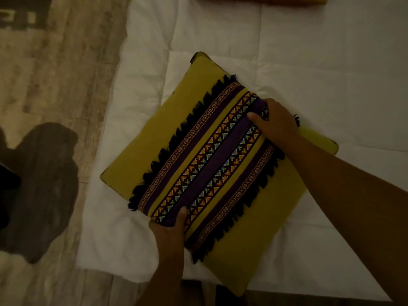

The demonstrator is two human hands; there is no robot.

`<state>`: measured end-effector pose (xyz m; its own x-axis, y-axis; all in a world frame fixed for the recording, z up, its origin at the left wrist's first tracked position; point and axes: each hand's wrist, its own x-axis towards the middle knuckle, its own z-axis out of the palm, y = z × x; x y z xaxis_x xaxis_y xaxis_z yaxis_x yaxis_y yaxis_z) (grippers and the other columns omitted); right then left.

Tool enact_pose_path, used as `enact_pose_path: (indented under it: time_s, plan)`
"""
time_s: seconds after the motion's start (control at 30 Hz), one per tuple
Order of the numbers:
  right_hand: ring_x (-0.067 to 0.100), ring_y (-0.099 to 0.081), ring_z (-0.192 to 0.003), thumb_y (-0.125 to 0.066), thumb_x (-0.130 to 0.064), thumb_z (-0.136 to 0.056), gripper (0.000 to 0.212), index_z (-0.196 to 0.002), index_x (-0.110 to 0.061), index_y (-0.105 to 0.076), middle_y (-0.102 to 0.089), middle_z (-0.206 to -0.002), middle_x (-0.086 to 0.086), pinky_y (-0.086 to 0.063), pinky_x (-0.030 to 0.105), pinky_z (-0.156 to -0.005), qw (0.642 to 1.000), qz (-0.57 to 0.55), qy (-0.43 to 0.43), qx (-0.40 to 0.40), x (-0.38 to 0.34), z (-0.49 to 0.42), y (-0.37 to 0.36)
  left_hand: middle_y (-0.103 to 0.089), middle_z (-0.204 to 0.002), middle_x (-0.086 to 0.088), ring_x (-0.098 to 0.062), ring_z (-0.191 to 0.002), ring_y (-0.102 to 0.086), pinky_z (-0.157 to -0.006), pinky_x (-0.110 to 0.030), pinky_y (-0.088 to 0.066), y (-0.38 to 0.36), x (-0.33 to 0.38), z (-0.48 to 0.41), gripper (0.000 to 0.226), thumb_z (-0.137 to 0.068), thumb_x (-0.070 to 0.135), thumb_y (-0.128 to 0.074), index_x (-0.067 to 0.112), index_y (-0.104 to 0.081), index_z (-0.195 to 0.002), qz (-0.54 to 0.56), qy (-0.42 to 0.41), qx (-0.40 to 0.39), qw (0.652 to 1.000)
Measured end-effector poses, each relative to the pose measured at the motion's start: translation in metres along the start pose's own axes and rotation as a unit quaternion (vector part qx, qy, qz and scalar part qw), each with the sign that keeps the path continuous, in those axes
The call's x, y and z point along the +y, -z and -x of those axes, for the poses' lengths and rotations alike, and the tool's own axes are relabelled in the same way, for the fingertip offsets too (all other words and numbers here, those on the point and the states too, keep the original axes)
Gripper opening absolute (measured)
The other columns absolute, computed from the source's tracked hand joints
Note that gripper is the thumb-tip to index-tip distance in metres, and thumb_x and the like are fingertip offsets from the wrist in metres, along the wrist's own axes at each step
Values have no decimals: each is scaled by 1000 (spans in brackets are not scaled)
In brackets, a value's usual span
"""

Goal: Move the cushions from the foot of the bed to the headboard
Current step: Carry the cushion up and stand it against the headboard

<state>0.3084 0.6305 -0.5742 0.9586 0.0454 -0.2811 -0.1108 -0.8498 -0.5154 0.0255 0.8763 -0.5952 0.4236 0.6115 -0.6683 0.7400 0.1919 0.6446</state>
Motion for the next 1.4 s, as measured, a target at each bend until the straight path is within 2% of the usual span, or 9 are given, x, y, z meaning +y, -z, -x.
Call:
enact_pose_path:
  time_s: [0.1,0.27,0.5,0.8,0.93,1.03,1.17,1.27,1.4]
  plan:
    - [35,-54,-122,-51,-66,-88,74,-139,-12,-48,-58,-133,15,-43,50,-102,998,8,3,60,7,23,-3,-51,-137,-3,-8,-113,-57,-102,-40,-51,20,28,-14,93,-68,41,-82,25,-31,-144,27,-47,23,998]
    - [28,-49,-127,-54,-61,-91,72,-144,-14,-41,-52,-140,10,-42,51,-105,993,-58,5,102,16,76,-5,-27,-151,-13,-33,-139,-33,-113,-51,-34,45,82,-63,101,-70,56,-79,16,-29,-148,-218,-174,54,959]
    - [26,-18,-151,-63,-49,-90,87,-157,-12,-21,-19,-165,8,-23,48,-120,977,-81,-160,114,34,170,-32,-33,-153,-17,-37,-141,-34,-113,-59,-32,34,142,-118,106,-72,58,-76,15,-23,-154,-389,-269,-15,881]
    - [29,-28,-147,-70,-57,-81,102,-159,-25,-12,-21,-162,4,-34,47,-112,888,-273,-334,156,32,216,-70,-25,-160,-15,-35,-145,-29,-115,-61,-29,-16,200,-150,115,-71,68,-71,18,-14,-157,-453,-350,-137,809]
    - [33,-41,-139,-74,-64,-70,111,-157,-25,-17,-35,-156,9,-41,57,-109,835,-359,-388,151,32,212,-79,-21,-162,-13,-37,-146,-29,-113,-62,-33,-36,220,-164,120,-66,70,-72,23,-11,-157,-440,-335,-187,812]
    - [29,-52,-126,-73,-70,-64,113,-155,-29,-20,-45,-149,7,-48,52,-101,817,-388,-396,158,34,212,-83,-18,-163,-13,-38,-144,-31,-108,-61,-39,-47,230,-174,129,-55,76,-71,29,-7,-157,-417,-278,-227,835]
    - [27,-59,-116,-71,-72,-60,108,-149,-25,-35,-55,-140,6,-53,47,-94,803,-420,-397,147,44,213,-85,-47,-148,-15,-33,-107,-64,-88,-48,-56,-51,233,-183,129,-49,82,-70,35,-12,-154,-412,-198,-281,844]
    - [21,-66,-103,-73,-71,-58,92,-133,-23,-50,-65,-123,3,-57,38,-80,794,-441,-397,135,49,214,-84,-61,-132,-11,-28,-97,-68,-83,-46,-58,-49,229,-184,132,-38,94,-64,26,-32,-147,-413,-198,-278,844]
    - [26,-67,-105,-76,-71,-56,95,-133,-20,-52,-66,-120,4,-58,48,-86,788,-449,-395,149,45,213,-79,-63,-119,-3,-23,-92,-68,-79,-43,-59,-42,223,-179,117,-45,92,-63,28,-38,-139,-389,-223,-261,855]
